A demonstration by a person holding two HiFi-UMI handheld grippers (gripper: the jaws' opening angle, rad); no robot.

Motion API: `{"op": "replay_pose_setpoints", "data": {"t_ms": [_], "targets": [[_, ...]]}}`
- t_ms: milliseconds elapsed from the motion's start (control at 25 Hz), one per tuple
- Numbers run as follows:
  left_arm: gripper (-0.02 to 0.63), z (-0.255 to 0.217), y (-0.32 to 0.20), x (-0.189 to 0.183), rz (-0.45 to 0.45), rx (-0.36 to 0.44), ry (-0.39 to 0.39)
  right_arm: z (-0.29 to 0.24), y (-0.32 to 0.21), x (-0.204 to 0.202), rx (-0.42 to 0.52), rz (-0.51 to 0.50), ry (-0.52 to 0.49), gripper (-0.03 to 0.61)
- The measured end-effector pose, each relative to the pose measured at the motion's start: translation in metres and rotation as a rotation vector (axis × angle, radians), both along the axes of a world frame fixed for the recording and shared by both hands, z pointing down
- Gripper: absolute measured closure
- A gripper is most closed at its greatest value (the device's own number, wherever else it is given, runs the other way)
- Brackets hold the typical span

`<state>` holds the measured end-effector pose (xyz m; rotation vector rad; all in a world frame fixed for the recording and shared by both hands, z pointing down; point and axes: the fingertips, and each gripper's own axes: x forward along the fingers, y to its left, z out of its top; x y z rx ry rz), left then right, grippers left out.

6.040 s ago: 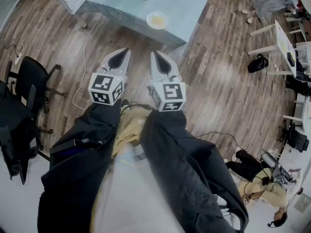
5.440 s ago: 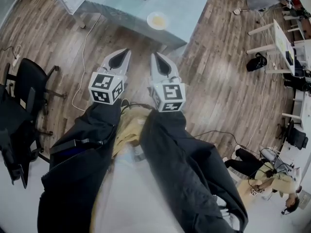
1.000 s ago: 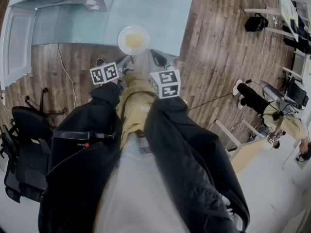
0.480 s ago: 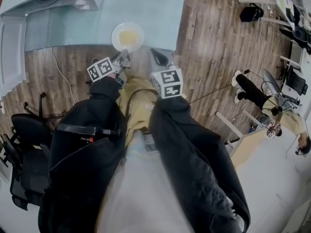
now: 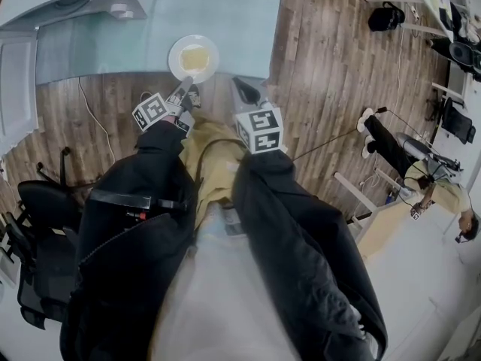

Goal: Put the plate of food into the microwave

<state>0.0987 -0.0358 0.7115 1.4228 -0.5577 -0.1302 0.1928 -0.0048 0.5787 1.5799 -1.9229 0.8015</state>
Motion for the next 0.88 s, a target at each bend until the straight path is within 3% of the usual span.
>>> {"op": "replay_pose_setpoints", "data": {"t_ms": [200,440,880], "targets": [[0.601,-0.007,0.0,-0.003,-0.002,0.005,0.029,-0.001,-0.002,-0.008,0.004,-0.036,-0.013,0.58],[0.601,-0.036,-0.005,-0.026,-0.068,0.04,0.075,-0.009,-0.014,-0.023,0.03,-0.087,-0.05,0.58],[0.601,-0.086,-0.043,-0.122,-0.38,0.138,0.055,-0.036,-0.073,-0.096,0.144,-0.339,-0.097,0.58]]}}
